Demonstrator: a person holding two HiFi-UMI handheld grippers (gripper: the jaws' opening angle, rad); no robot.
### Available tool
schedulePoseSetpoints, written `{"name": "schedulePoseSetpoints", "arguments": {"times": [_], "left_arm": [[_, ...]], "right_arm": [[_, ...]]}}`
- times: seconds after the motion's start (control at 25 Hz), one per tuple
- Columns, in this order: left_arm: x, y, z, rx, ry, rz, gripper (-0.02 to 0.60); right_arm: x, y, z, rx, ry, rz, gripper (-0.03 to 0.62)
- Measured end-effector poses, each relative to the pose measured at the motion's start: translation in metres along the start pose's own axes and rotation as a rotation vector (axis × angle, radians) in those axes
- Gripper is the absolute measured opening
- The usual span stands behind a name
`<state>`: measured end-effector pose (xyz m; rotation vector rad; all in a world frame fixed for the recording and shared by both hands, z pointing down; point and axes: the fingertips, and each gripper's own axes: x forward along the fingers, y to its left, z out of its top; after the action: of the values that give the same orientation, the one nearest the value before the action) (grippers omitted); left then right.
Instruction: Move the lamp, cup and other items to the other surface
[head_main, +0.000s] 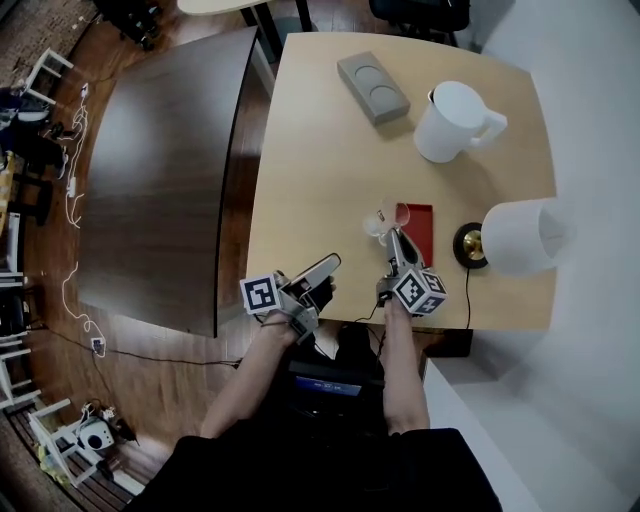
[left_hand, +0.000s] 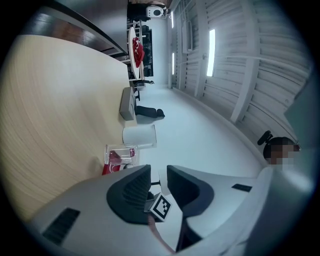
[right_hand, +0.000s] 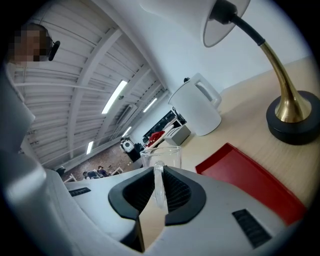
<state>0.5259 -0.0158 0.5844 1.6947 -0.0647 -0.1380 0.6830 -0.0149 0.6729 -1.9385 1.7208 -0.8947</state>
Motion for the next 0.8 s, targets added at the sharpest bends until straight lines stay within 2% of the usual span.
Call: {"name": "schedulePoseSetpoints", "arguments": {"times": [0.52,0.8], "left_arm": [[-0.008,0.012,0.021,-0.007,-0.063,0.036,0.115],[-0.005,0.013,0.025,-0.018,-0.05,0.027,0.115]], "right_arm": [[0.032,-0.017,-0.006,-0.12,0.037,-0.053,0.072],[0.042,-0.008,-0.014,-0.251,0.072,-0.061,0.074]]}}
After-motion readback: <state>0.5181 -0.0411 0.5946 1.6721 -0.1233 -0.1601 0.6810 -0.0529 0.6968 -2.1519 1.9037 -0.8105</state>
